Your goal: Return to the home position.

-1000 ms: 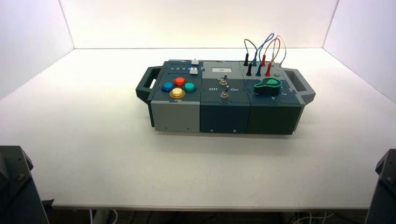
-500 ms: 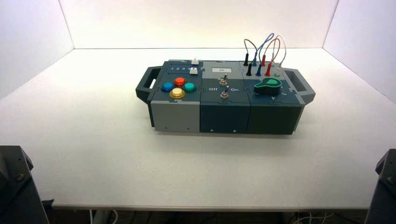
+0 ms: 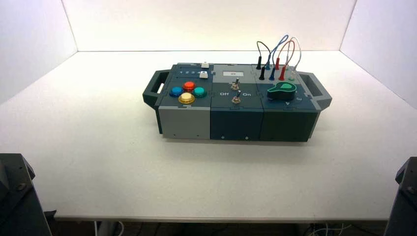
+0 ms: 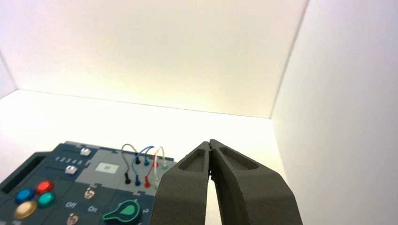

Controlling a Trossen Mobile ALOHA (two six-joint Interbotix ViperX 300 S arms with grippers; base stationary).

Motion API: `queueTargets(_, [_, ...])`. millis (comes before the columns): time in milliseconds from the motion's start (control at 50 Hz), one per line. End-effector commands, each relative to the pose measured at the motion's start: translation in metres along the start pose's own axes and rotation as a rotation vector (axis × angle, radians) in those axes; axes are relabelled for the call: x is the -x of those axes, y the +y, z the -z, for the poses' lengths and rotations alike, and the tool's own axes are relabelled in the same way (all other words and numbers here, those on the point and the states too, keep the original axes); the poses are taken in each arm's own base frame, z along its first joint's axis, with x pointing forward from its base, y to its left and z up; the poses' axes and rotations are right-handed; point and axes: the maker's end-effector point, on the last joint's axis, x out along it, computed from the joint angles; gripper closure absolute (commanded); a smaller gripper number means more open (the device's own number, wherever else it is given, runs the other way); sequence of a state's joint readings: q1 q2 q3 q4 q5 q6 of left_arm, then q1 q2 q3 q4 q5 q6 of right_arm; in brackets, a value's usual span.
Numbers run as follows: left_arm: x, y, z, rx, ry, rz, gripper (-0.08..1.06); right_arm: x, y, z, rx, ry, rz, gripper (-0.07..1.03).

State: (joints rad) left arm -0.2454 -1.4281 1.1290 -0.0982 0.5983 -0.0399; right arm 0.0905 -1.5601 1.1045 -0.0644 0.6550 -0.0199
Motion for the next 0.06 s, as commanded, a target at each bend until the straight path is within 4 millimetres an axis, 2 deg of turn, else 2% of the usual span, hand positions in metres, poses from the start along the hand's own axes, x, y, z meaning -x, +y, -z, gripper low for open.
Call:
queueTargets(20, [0.0004, 0.0006, -0.0050, -0.006, -0.008, -0.006, 1.01, 0.0026, -0.0024, -0.0080, -0.009, -0.019, 0.013, 0.99])
queueTargets(60, [0.0001, 0.0009, -0.0046, -0.005, -0.005, -0.008, 1.01, 0.0026, -0.0024, -0.0080, -0.009, -0.019, 0.013, 0.99])
